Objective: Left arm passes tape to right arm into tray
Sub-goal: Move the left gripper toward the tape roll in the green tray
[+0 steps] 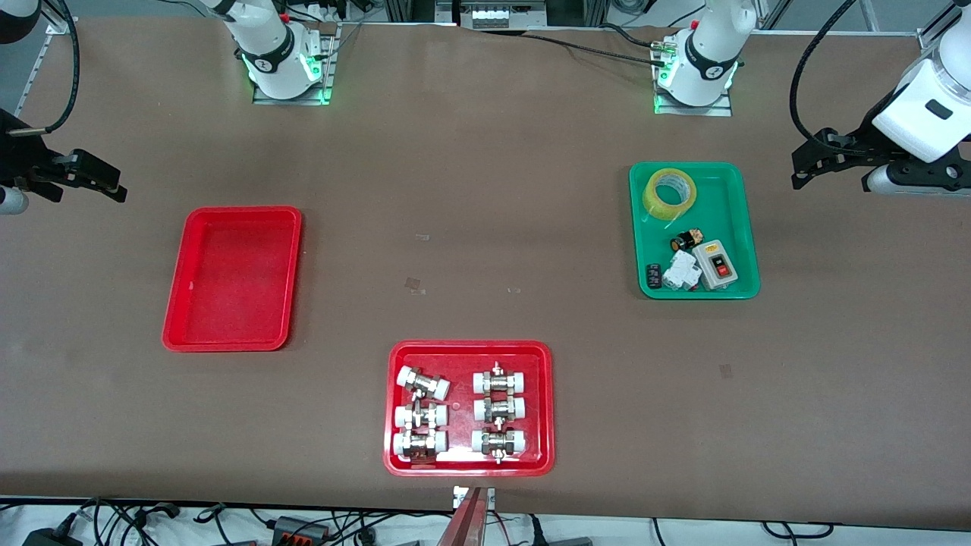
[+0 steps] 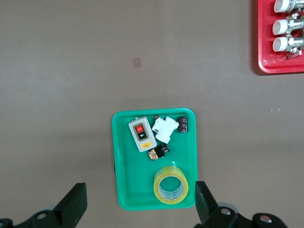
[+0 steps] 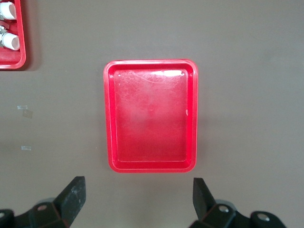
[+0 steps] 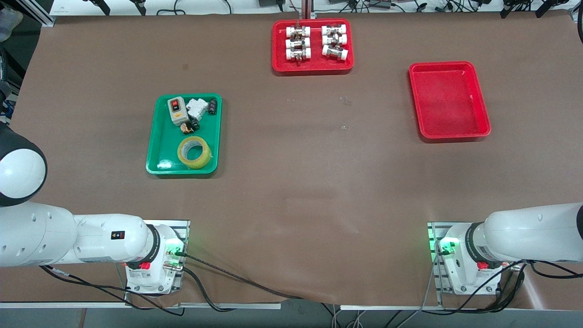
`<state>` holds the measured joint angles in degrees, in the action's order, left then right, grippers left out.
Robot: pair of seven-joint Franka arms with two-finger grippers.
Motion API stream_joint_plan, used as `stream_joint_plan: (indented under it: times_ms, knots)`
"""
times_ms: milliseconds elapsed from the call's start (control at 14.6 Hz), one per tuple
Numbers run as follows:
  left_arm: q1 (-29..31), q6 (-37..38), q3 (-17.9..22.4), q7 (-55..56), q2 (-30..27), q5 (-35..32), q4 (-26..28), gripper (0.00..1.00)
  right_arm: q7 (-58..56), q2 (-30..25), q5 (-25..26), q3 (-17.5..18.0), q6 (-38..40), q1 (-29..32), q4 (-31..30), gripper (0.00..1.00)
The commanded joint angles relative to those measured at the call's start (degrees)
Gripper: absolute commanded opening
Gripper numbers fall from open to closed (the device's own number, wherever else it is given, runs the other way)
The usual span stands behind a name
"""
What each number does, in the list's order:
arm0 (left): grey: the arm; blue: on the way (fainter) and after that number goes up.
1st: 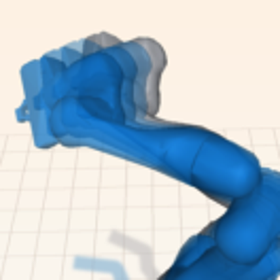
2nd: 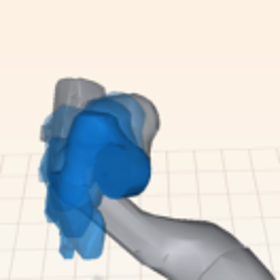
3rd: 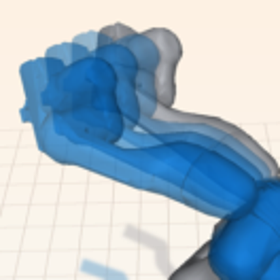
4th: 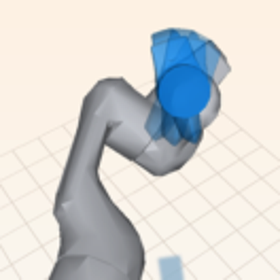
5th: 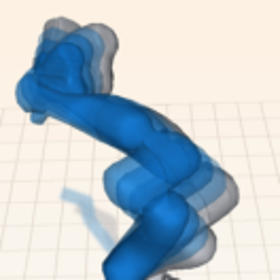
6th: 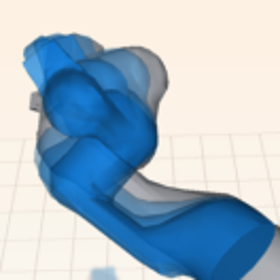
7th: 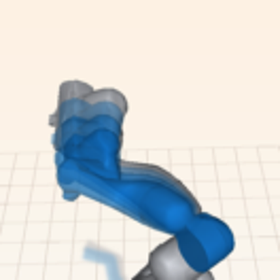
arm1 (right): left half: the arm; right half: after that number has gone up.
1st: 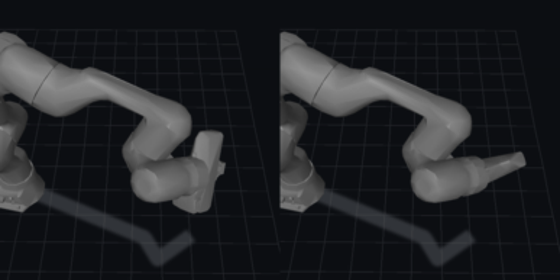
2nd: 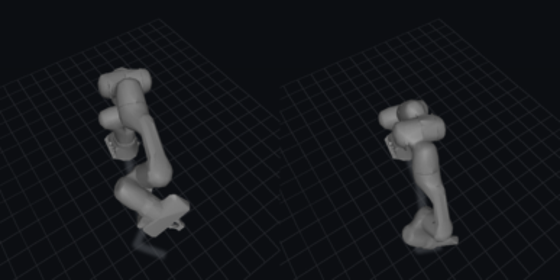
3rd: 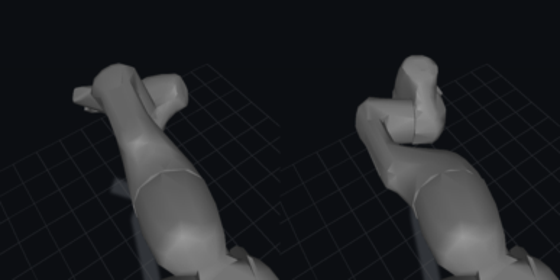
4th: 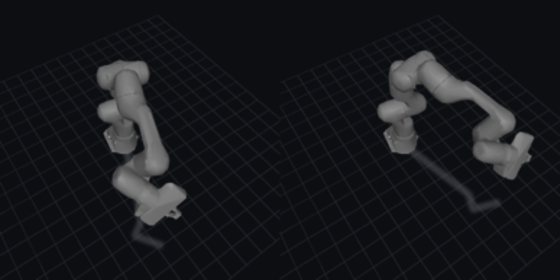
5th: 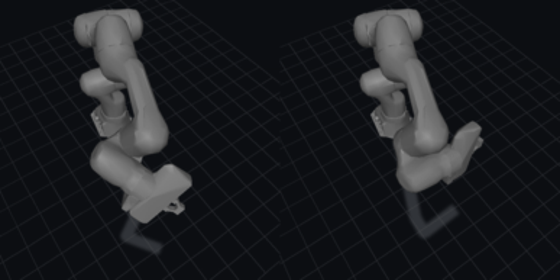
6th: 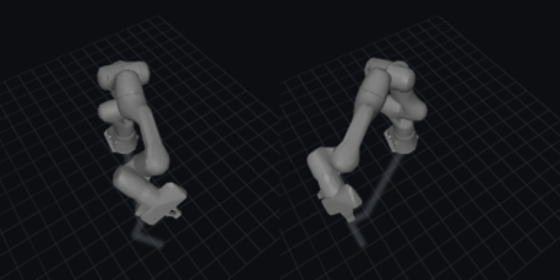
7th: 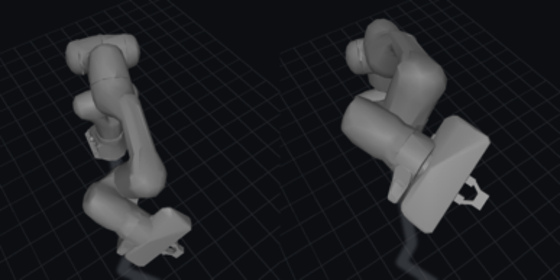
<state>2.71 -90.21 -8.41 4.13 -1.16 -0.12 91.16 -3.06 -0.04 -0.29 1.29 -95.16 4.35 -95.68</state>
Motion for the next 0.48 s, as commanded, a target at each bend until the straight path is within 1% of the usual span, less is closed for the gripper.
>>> stream_joint_plan:
  times_ms: [0,411]
  knots:
    - [0.28,1.53,-0.21,-1.22,0.81,0.56,-2.04,1.00,-0.37,-1.81,0.38,0.12,-0.64,-0.04,-1.96,1.00]
    - [0.19,1.97,-0.21,-1.22,0.98,0.65,-1.95,1.00,-0.37,-1.36,0.38,0.12,-1.69,-0.75,-1.70,1.00]
